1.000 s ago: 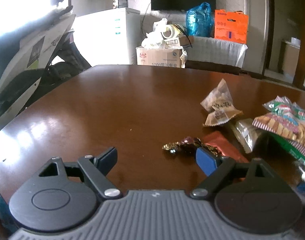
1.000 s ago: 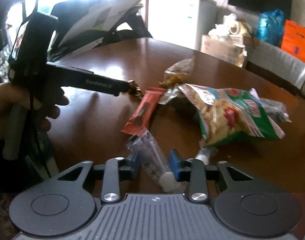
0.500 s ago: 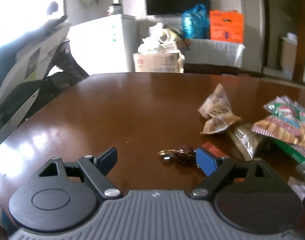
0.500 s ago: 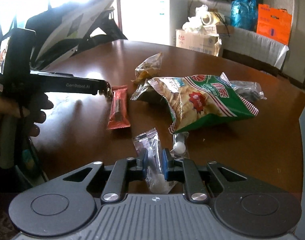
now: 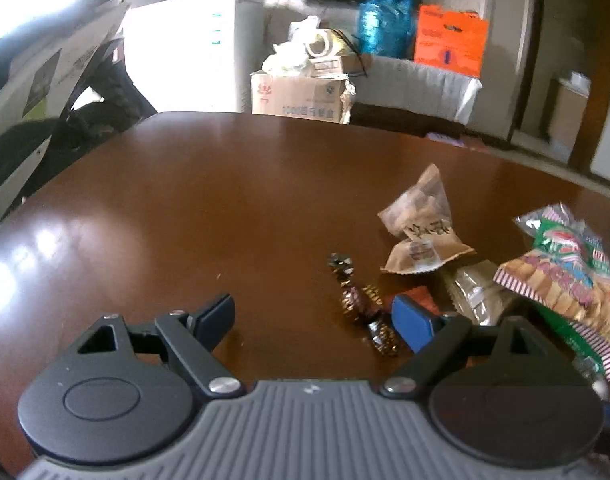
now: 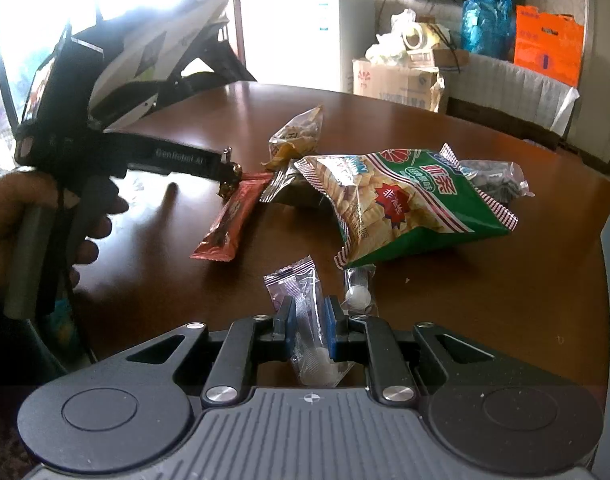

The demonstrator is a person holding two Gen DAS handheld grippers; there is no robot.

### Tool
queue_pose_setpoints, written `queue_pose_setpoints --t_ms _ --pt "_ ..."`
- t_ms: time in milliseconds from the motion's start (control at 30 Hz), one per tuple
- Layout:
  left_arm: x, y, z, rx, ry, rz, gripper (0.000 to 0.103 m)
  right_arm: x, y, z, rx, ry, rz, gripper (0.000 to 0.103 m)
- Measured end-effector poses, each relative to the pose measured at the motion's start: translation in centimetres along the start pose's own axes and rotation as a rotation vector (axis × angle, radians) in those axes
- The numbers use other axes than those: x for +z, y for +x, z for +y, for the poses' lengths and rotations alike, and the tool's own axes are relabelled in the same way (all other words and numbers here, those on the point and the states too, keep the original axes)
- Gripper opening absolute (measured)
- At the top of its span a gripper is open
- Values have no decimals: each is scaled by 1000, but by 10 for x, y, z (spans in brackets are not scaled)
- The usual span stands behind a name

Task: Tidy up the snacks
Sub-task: 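Grasp the wrapped chocolate with the left tool while the right tool grasps the clear bag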

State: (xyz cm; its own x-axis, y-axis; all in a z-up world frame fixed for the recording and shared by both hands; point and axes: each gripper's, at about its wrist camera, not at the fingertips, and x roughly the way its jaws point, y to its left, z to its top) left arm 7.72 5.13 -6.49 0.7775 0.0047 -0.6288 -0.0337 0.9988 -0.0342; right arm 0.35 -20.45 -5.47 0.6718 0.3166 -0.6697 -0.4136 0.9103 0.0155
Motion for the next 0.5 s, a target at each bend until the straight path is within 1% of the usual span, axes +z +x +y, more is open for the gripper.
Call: queue_pose_setpoints --t_ms 133,200,233,267,300,333,367,400,500 --pt "3 15 -4 18 10 24 87 0 1 1 -2 -8 0 18" --pt "5 19 -5 21 14 20 86 0 1 1 1 -9 -1 18" --pt "5 20 -6 21 16 17 85 0 0 1 2 -11 -1 18" --pt "5 20 -6 17 16 8 74 -1 0 1 2 -15 -1 18" --pt "4 19 -6 5 21 -7 56 -1 0 2 -1 -23 0 17" --pt "4 18 -5 -8 26 -17 44 -1 0 3 -6 -35 0 17" --pt "5 18 -4 -28 23 -21 24 0 1 6 -13 -48 2 17" --pt "6 18 -2 -47 16 -19 21 0 1 7 -19 -56 4 18" --pt "6 16 2 -65 -5 -19 20 0 0 9 -22 -53 7 18"
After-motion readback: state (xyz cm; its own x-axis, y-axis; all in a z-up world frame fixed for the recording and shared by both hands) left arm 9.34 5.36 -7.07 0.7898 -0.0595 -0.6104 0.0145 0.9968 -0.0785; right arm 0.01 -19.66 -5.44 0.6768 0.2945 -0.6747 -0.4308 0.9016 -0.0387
